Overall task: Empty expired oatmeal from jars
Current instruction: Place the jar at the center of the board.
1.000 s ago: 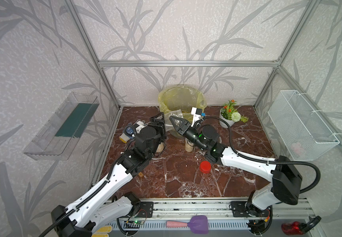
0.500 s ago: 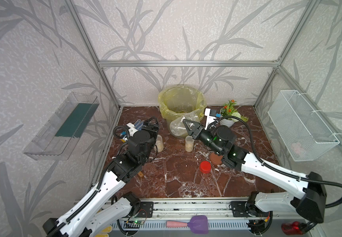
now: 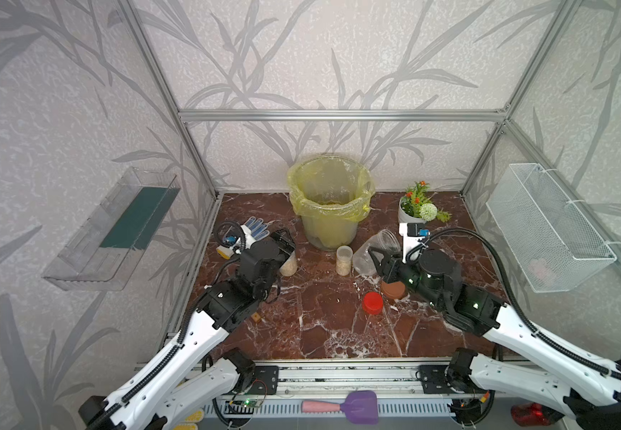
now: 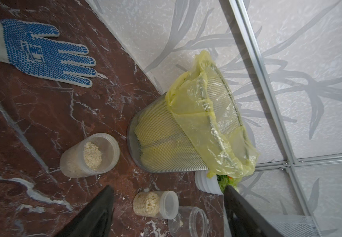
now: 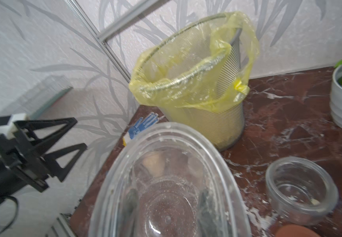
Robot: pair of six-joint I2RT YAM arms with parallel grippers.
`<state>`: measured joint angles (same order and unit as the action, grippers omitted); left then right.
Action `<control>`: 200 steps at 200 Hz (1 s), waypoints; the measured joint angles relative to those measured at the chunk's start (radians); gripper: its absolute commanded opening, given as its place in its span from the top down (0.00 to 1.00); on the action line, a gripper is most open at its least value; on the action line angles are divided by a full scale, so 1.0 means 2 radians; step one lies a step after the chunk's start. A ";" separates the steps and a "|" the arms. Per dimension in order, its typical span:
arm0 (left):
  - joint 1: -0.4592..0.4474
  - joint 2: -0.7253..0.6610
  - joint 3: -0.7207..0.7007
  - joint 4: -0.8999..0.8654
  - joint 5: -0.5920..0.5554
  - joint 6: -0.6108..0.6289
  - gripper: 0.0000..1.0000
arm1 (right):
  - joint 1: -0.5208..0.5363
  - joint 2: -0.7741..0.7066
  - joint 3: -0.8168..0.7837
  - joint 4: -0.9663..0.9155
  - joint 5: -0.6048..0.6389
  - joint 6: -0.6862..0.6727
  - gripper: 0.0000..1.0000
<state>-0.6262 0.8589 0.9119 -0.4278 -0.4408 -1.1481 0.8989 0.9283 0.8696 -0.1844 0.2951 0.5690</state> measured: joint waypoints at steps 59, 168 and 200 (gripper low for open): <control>0.000 -0.012 -0.039 -0.037 0.001 0.047 0.19 | 0.000 0.086 -0.004 -0.027 0.006 -0.065 0.69; 0.000 -0.062 -0.100 -0.038 -0.002 0.090 0.18 | 0.000 0.174 -0.044 0.056 0.039 -0.128 0.69; 0.000 -0.061 -0.117 -0.036 -0.001 0.094 0.19 | 0.000 0.185 -0.063 0.094 0.049 -0.147 0.69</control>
<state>-0.6262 0.7364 0.6769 -0.5003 -0.4427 -0.9592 0.8993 1.2984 0.7444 0.0036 0.3927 0.2756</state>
